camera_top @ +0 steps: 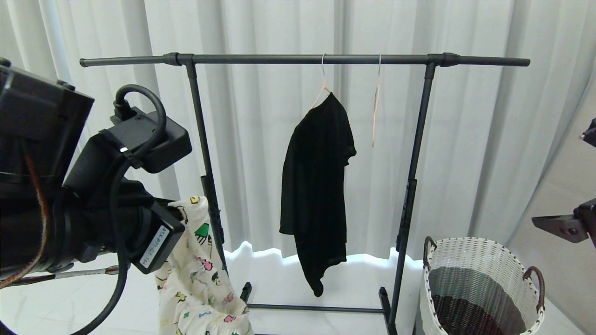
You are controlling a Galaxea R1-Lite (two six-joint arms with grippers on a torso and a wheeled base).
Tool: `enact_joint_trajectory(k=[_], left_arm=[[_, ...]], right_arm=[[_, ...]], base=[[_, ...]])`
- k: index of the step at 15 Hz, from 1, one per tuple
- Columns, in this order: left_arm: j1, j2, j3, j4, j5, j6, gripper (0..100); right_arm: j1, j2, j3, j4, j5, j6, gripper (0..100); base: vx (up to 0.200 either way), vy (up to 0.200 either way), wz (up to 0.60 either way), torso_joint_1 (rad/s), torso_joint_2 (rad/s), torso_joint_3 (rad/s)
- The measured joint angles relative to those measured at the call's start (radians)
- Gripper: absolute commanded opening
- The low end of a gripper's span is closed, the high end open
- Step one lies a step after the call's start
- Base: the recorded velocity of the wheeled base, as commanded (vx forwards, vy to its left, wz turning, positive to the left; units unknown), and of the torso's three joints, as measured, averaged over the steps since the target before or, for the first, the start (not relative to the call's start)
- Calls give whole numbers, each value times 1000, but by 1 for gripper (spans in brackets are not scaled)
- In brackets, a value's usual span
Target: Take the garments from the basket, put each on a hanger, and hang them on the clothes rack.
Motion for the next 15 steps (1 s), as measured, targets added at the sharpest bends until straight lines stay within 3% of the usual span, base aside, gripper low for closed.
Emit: enact_joint_trajectory(k=[12,15], left_arm=[[-1,-19,6,-1,-1,0,0],[-1,-19,11,-1,-1,0,0]], right_arm=[[-11,12,8,-58,1,0,100],[-11,12,17,-69,1,2,100]], base=[[0,0,0,198,-477,-280],[0,0,0,115,-251,-133]])
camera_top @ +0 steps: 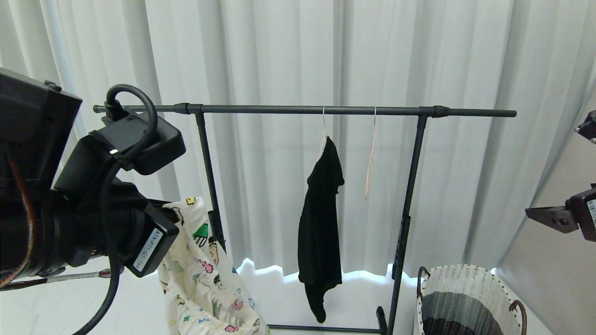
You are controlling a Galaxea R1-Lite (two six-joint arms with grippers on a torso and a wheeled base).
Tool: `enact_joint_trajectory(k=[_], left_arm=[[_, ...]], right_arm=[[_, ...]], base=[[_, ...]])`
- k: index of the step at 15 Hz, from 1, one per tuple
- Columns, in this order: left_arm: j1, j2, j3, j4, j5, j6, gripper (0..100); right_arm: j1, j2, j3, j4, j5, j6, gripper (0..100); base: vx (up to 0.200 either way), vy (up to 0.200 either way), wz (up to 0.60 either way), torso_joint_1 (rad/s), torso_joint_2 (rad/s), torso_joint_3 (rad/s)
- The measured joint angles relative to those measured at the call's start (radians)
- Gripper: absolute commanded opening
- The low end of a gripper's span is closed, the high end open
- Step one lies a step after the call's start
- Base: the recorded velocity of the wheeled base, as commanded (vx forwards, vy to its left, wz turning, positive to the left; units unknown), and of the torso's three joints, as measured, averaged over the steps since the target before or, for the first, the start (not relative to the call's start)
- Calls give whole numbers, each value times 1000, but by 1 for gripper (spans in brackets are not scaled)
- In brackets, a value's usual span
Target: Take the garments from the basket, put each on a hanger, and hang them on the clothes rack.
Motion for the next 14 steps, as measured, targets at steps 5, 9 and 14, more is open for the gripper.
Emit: enact_joint_trajectory(k=[5,9,14], left_arm=[[0,0,1,0,1,-4,0],[0,0,1,0,1,-4,0],[-3,-1,4,-2,-1,-5,0]], right_arm=[[0,0,27,-68,0,-5,100],[1,2,31,-74,0,-3,100],[0,10,34,-96,3,1,100]], base=[[0,120,0,12,-21,-11],[0,150,0,8,-1,-1],[0,0,0,0,0,0]])
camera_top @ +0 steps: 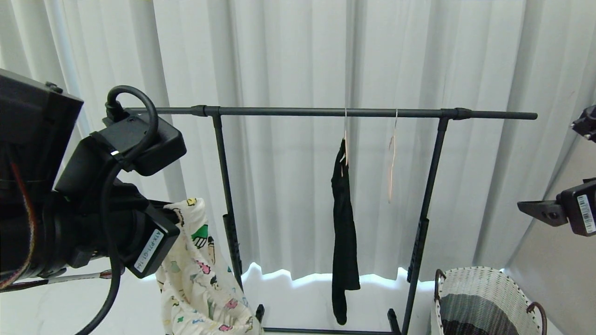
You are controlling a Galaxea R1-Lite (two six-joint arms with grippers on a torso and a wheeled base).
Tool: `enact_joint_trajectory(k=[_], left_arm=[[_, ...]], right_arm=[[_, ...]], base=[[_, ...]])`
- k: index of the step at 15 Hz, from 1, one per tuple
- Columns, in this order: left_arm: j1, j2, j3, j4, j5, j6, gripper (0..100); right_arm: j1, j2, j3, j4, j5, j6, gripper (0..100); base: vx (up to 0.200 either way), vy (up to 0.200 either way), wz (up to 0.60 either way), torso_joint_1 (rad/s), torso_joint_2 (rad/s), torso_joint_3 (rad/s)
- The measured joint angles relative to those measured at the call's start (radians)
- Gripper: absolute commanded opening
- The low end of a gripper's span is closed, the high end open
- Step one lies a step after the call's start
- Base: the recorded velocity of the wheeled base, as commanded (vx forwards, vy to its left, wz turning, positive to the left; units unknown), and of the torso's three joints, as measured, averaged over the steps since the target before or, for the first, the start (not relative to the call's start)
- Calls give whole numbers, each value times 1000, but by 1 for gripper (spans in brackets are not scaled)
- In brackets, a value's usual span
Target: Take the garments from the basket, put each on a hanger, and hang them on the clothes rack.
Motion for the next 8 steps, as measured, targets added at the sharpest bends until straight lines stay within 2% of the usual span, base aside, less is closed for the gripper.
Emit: enact_joint_trajectory(k=[3,5,8], left_arm=[[1,0,2,0,0,0,0],[-1,1,2,0,0,0,0],[-21,0,12,0,1,0,0]], right_arm=[[-1,19,21,-123,36,-1,100],[-19,47,32,-229,90,-1,100],[-37,108,36,-335,100,7,100]], base=[[0,0,0,0,0,0],[200,0,0,2,0,2],[200,0,0,-7,-2,4]])
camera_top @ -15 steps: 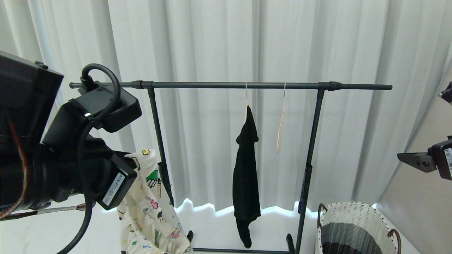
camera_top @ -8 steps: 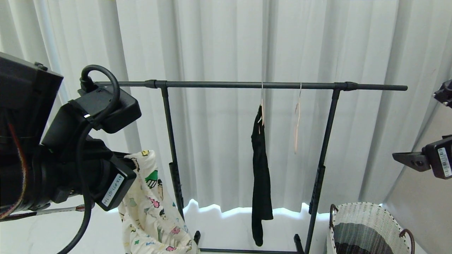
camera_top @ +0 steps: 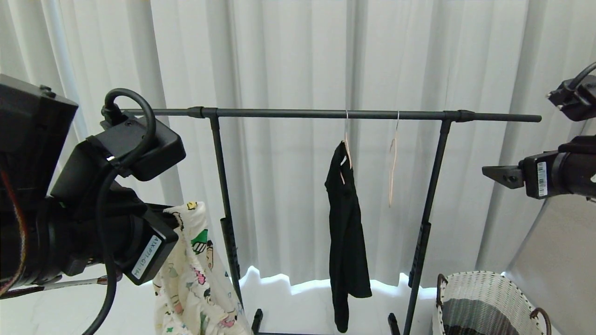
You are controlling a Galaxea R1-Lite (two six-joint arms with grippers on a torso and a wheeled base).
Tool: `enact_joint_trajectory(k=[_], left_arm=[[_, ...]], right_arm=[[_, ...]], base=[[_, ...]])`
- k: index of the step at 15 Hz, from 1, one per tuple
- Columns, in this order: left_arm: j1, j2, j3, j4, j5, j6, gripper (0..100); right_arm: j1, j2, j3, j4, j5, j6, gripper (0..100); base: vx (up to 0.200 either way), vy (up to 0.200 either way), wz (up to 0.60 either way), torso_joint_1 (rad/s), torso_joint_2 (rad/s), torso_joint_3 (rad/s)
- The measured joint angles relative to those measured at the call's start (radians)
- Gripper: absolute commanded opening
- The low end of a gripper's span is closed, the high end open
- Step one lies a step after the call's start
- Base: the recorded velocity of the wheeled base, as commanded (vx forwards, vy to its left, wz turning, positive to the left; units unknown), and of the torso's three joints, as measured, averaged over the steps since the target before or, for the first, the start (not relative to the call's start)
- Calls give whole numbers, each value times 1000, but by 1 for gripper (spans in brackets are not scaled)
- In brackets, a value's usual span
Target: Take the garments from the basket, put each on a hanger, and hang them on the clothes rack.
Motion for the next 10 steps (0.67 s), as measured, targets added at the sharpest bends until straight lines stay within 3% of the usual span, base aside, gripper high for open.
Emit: enact_joint_trajectory(k=[3,6,7,10], left_arm=[[-24,1,10,0,0,-1,0],[-32,1,12,0,0,-1,0],[-33,1,12,1,0,-2,0],[-36,1,16,-15,0,-3,0]], right_arm=[[-3,79,-6,-97,-1,40,100],[-2,143,-8,-120,-2,81,100],[0,157,-9,-121,-2,90,100],[0,181,-7,-123,-2,104,100]], base=[[200,200,0,6,4,2],[200,200,0,4,9,-1],[200,0,0,2,2,2],[0,0,0,0,0,0]])
